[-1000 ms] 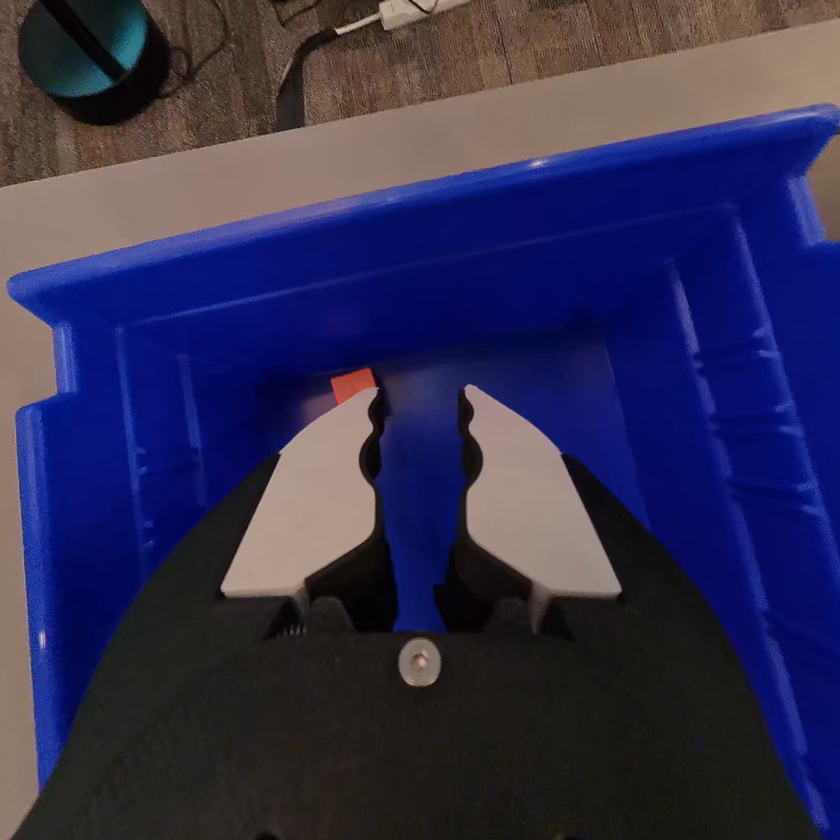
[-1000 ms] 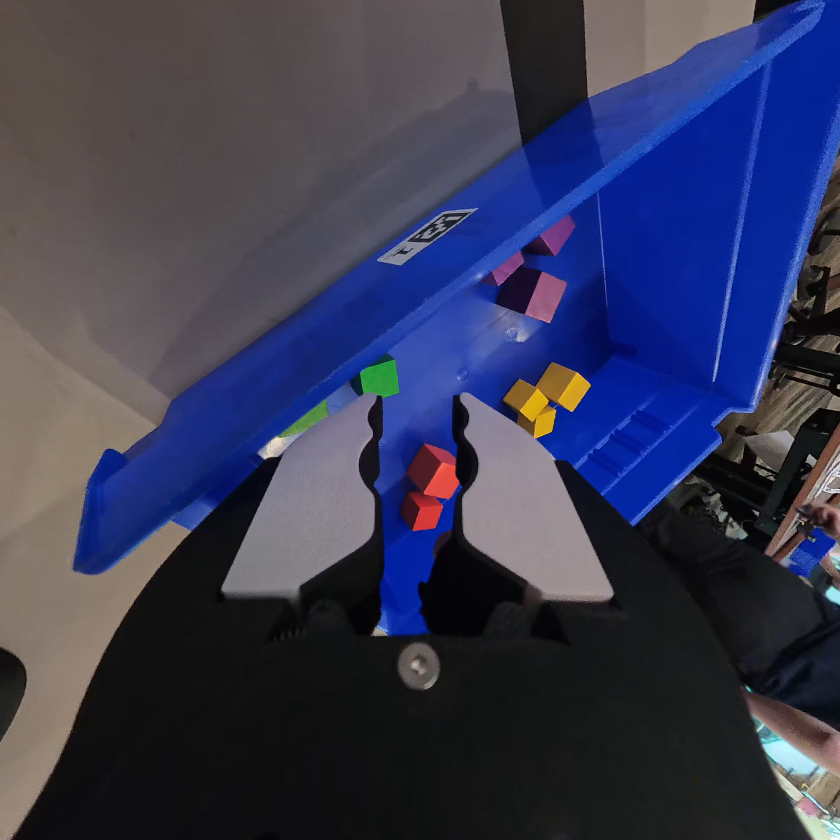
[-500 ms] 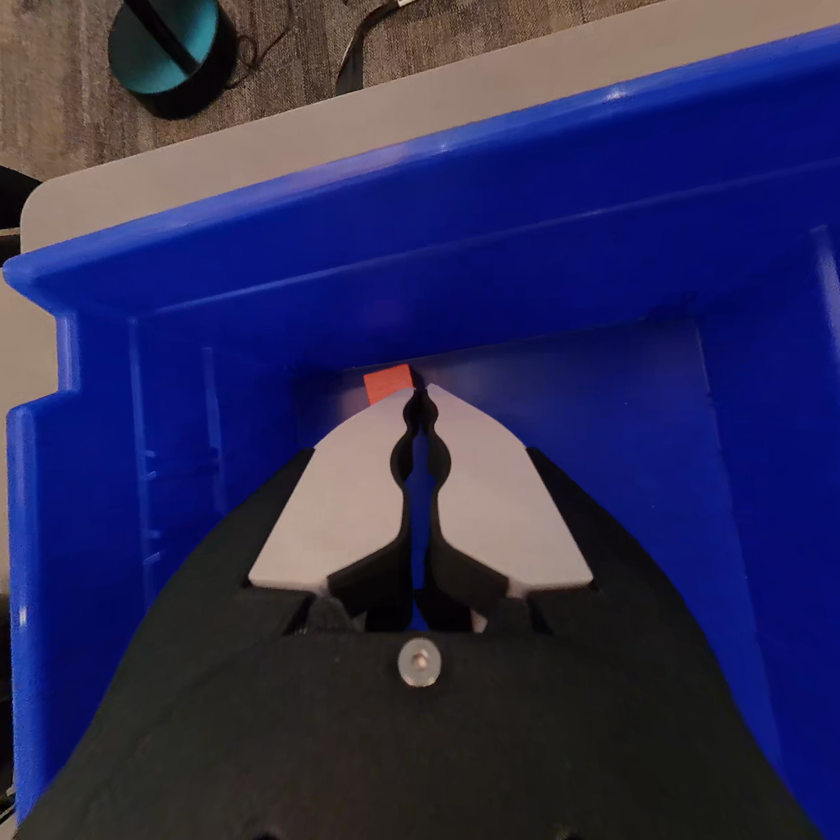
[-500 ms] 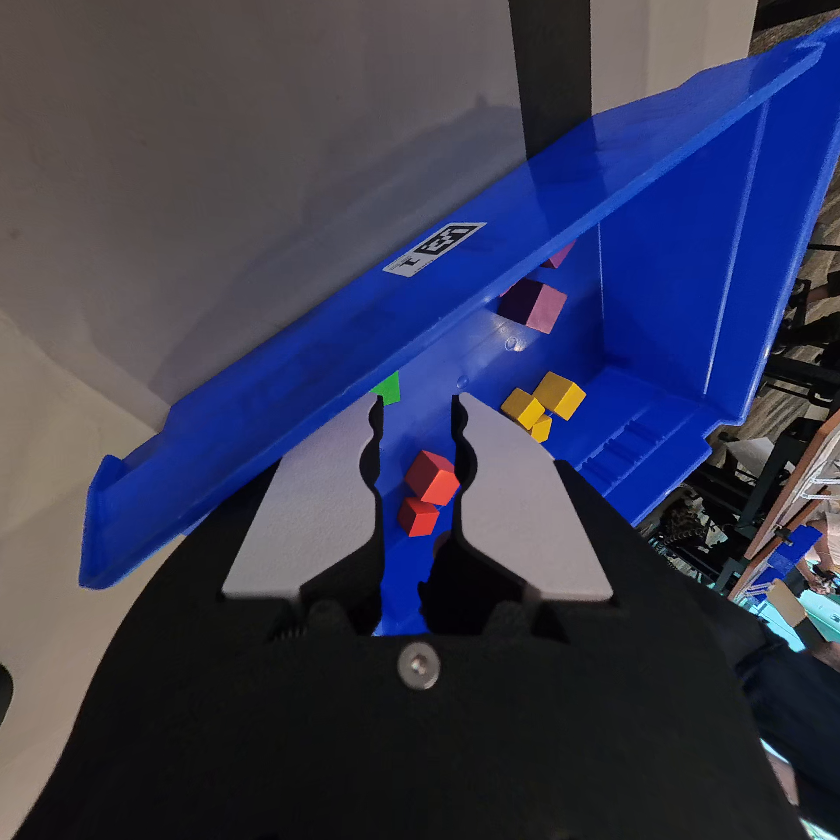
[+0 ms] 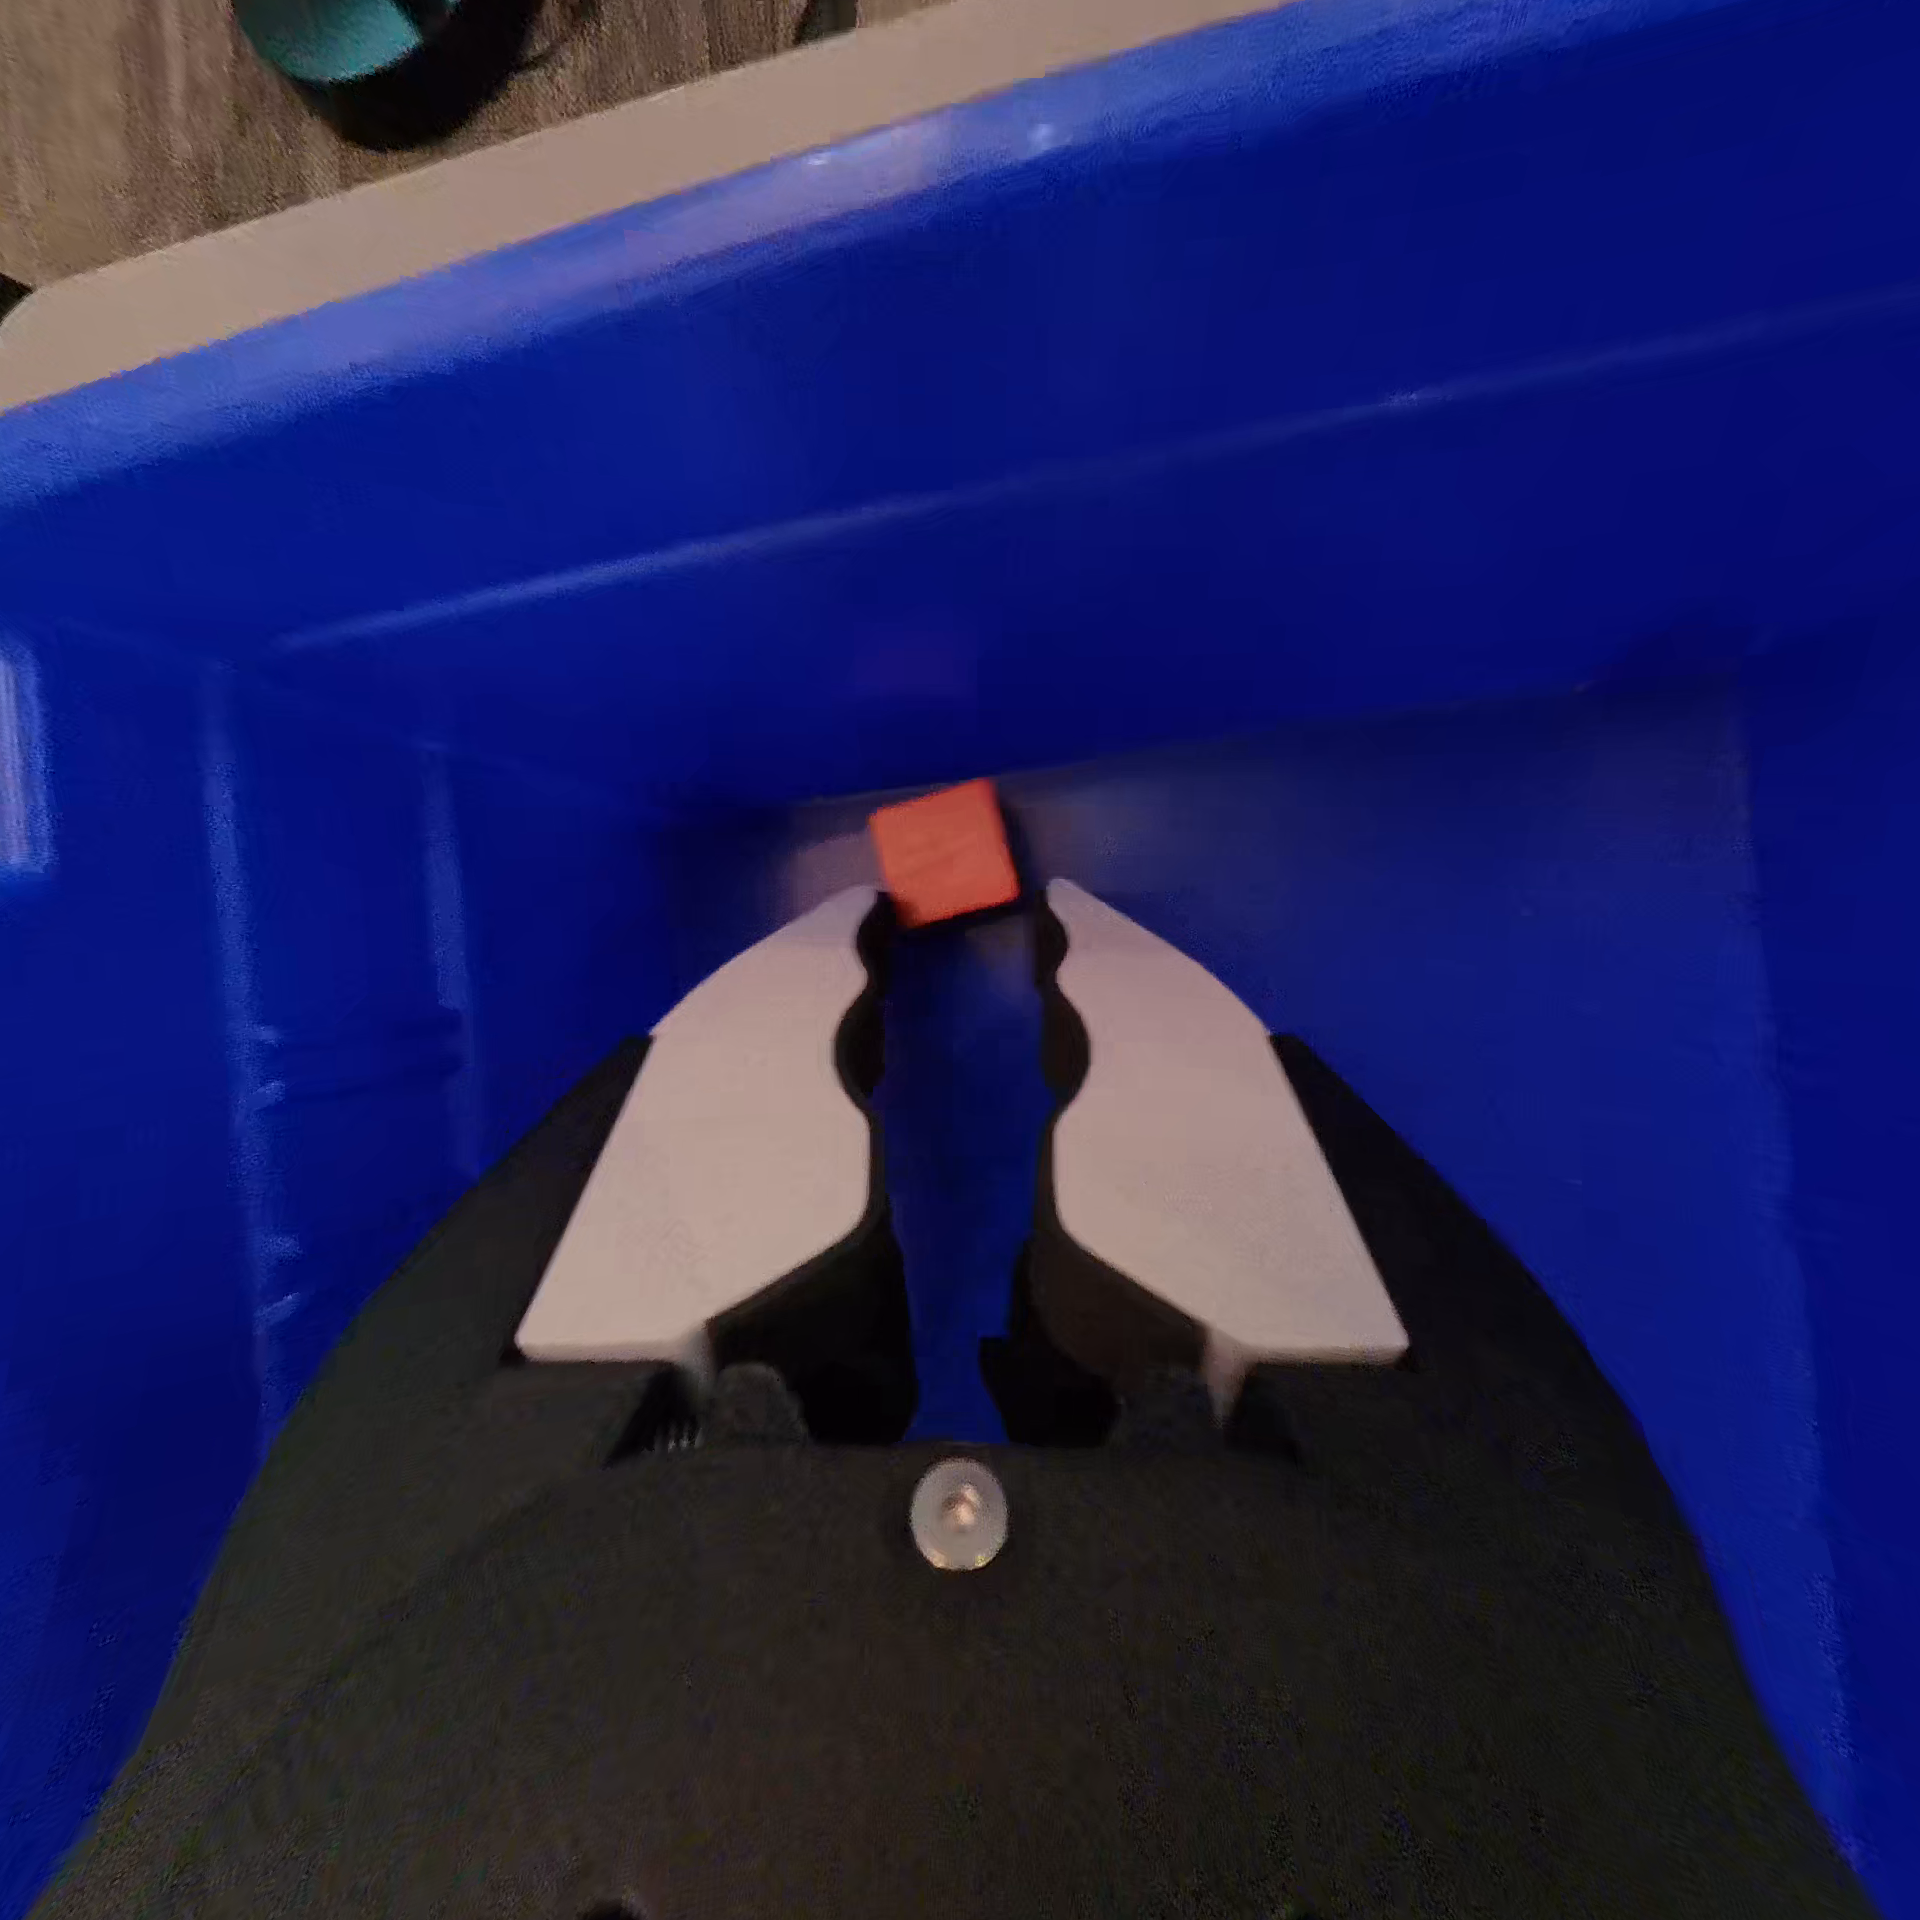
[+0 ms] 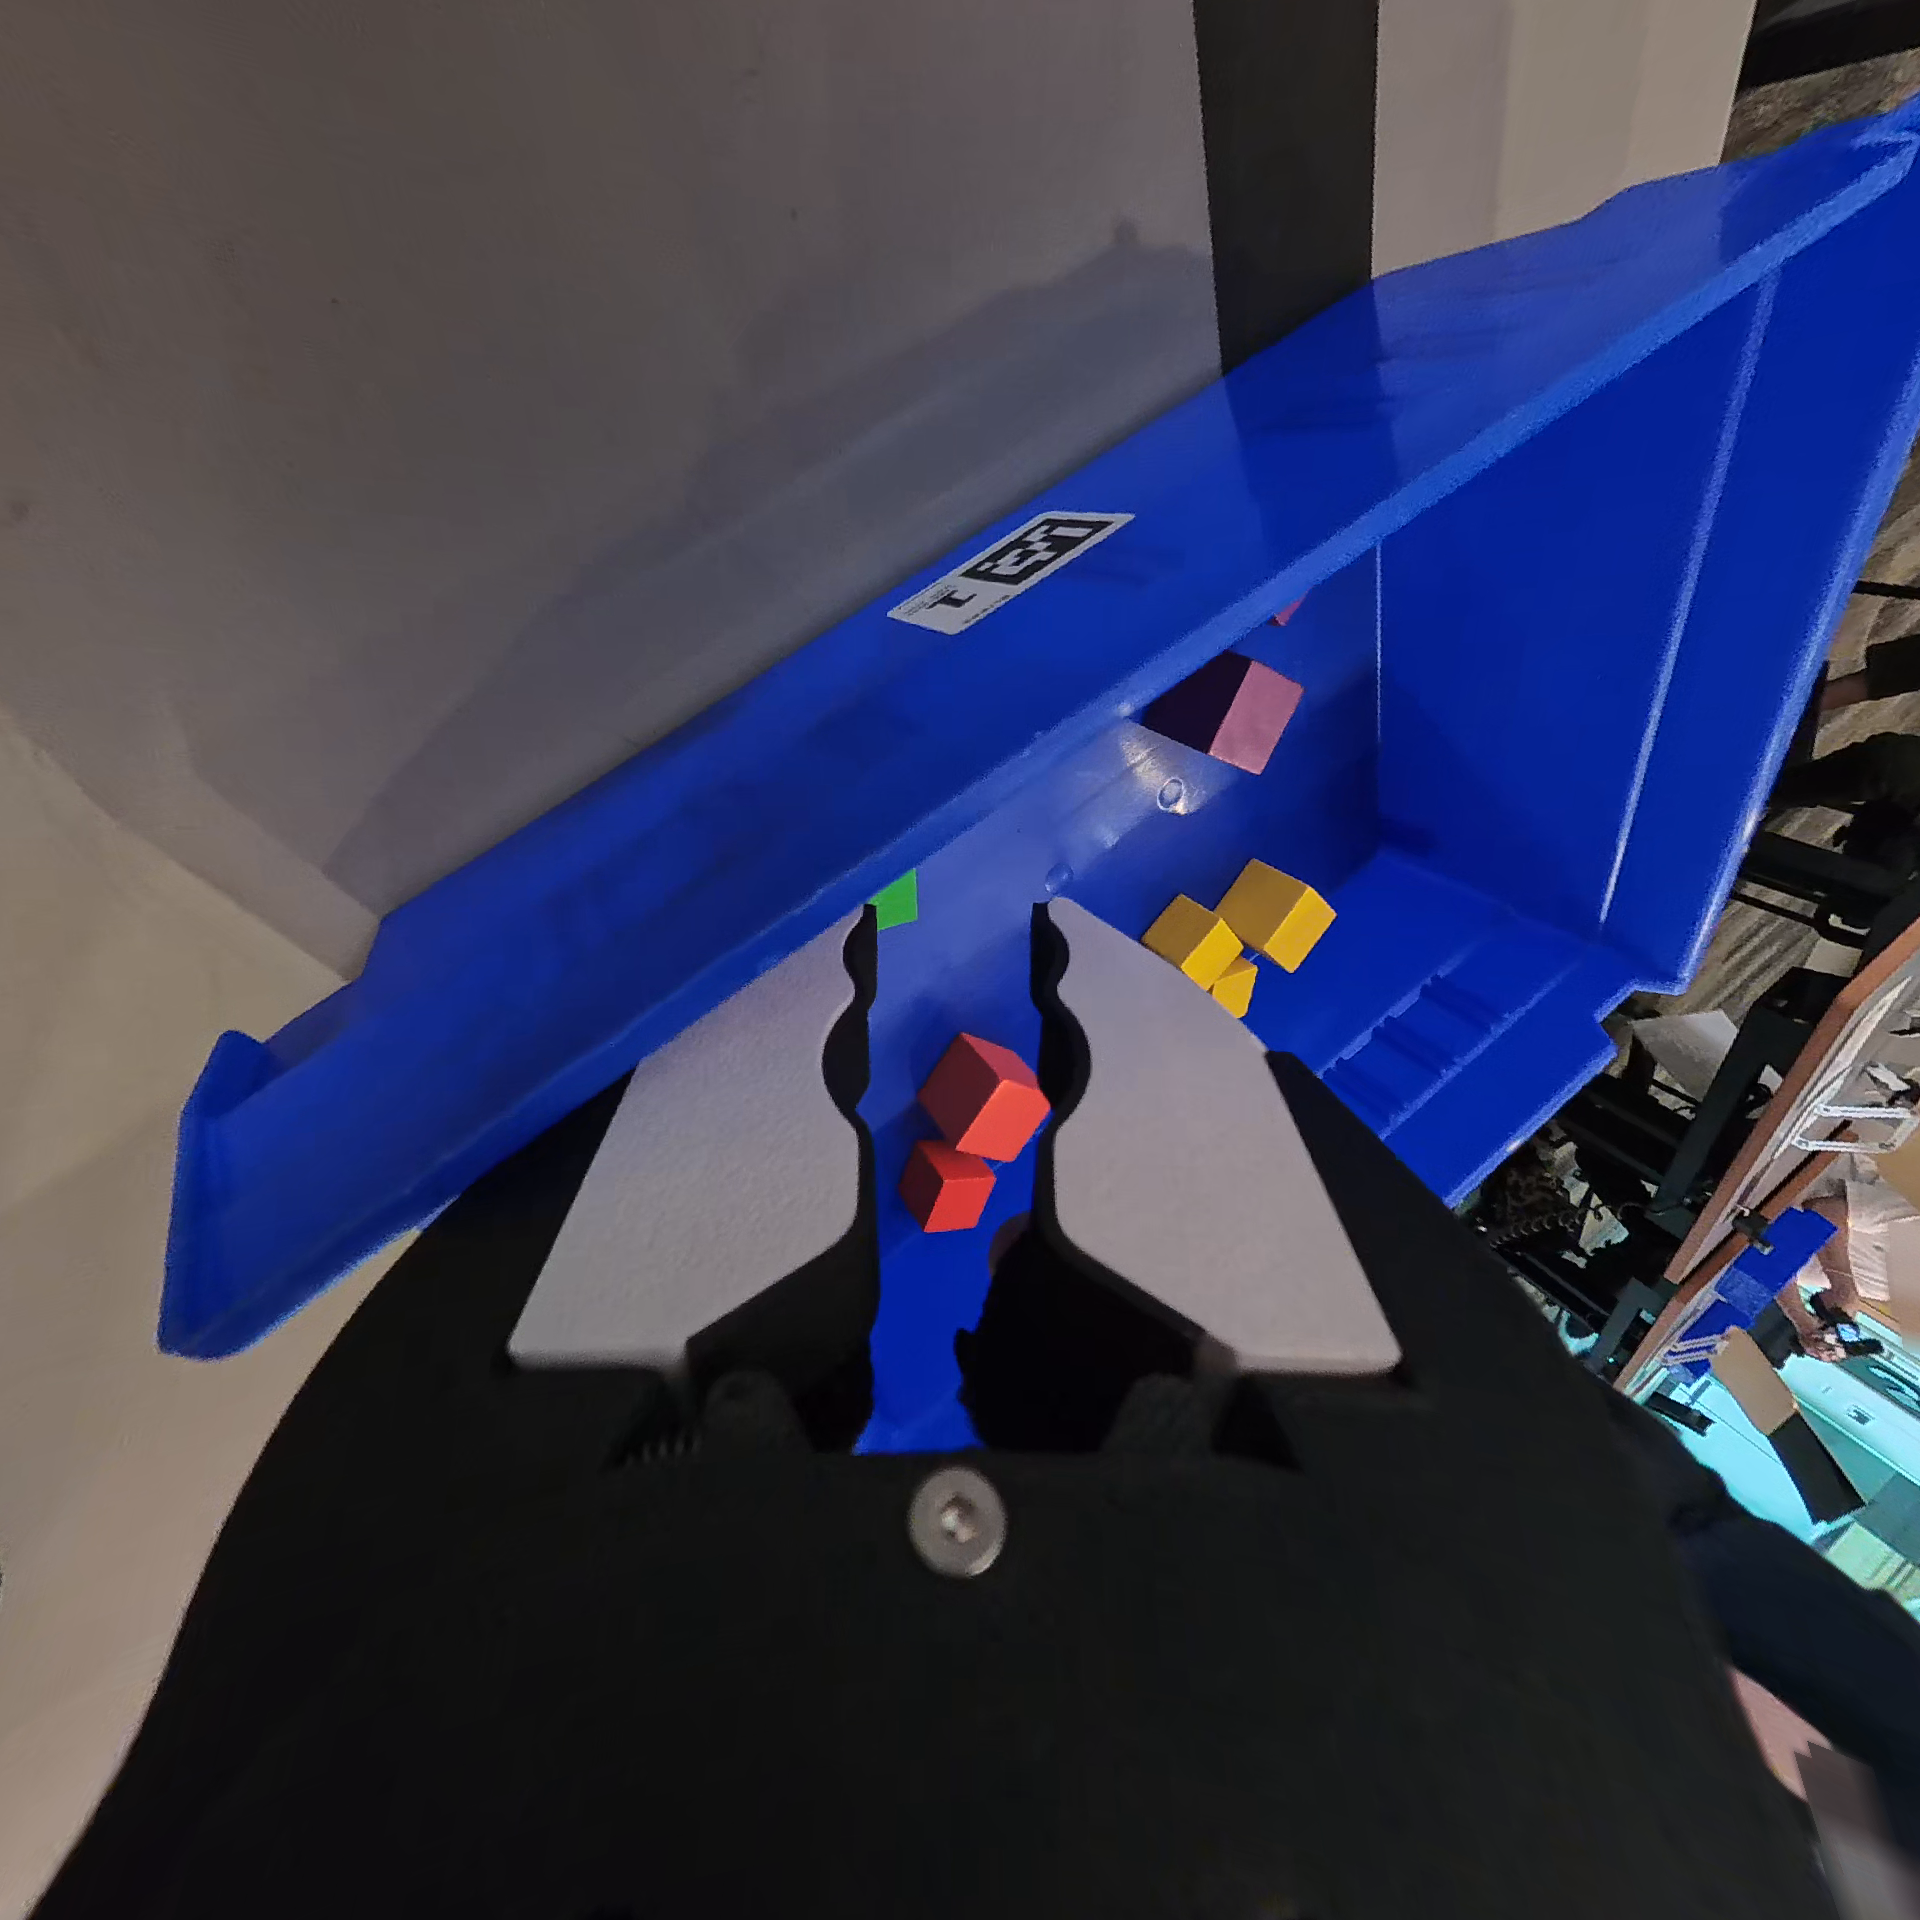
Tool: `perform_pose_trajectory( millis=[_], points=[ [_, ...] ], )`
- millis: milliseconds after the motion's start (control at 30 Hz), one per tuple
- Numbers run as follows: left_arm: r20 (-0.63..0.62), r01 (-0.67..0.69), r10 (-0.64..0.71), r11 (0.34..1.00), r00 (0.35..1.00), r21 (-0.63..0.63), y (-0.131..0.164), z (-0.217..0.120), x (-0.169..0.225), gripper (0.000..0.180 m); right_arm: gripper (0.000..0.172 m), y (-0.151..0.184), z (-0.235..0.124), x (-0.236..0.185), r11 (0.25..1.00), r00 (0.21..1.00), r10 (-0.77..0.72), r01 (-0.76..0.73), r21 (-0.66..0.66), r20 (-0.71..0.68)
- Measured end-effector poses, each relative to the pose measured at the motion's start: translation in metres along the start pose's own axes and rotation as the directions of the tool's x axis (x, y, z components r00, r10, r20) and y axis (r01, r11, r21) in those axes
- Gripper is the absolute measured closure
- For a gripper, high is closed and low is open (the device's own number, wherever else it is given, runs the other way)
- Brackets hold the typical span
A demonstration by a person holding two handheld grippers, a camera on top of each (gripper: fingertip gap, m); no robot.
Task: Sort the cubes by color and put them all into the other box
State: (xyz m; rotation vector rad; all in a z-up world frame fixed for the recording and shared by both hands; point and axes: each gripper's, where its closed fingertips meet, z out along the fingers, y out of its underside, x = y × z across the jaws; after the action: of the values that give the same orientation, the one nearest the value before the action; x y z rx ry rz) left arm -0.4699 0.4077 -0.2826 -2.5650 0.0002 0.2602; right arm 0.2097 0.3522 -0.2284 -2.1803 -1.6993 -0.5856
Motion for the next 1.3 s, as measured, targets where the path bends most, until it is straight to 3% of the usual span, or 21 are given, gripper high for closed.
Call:
perform_pose_trajectory(
  millis=[200,433,767,867,1067,1200,1300],
  points=[
    [0.006,-0.022,0.023,0.999,1.0,-0.029,0.003,-0.001,-0.001,0.158,0.144,-0.002,0.0,-0.001,1.0,1.0,-0.012,0.012,0.003,-0.003],
    [-0.108,0.025,-0.014,0.995,0.994,0.101,-0.019,-0.027,0.009,0.158,0.143,-0.004,-0.006,0.0,1.0,1.0,-0.011,0.011,0.027,-0.012],
    [-0.182,0.027,0.042,0.932,0.982,0.36,-0.068,-0.118,0.023,0.159,0.143,-0.015,-0.033,0.009,0.993,0.997,-0.002,0.011,0.118,-0.075],
    [-0.281,0.072,0.066,0.889,0.957,0.453,-0.083,-0.161,0.039,0.159,0.143,-0.02,-0.047,0.015,0.987,0.993,0.008,0.011,0.157,-0.12],
    [-0.502,0.132,0.261,0.774,0.824,0.619,-0.104,-0.261,0.119,0.159,0.143,-0.063,-0.119,0.046,0.903,0.926,0.13,0.037,0.428,-0.355],
    [-0.644,0.179,0.419,0.734,0.64,0.655,-0.098,-0.312,0.201,0.159,0.14,-0.114,-0.187,0.047,0.709,0.84,0.25,0.179,0.682,-0.481],
    [-0.731,0.205,0.498,0.743,0.466,0.637,-0.082,-0.339,0.265,0.159,0.137,-0.14,-0.215,0.036,0.607,0.795,0.324,0.242,0.757,-0.513]
  ],
)
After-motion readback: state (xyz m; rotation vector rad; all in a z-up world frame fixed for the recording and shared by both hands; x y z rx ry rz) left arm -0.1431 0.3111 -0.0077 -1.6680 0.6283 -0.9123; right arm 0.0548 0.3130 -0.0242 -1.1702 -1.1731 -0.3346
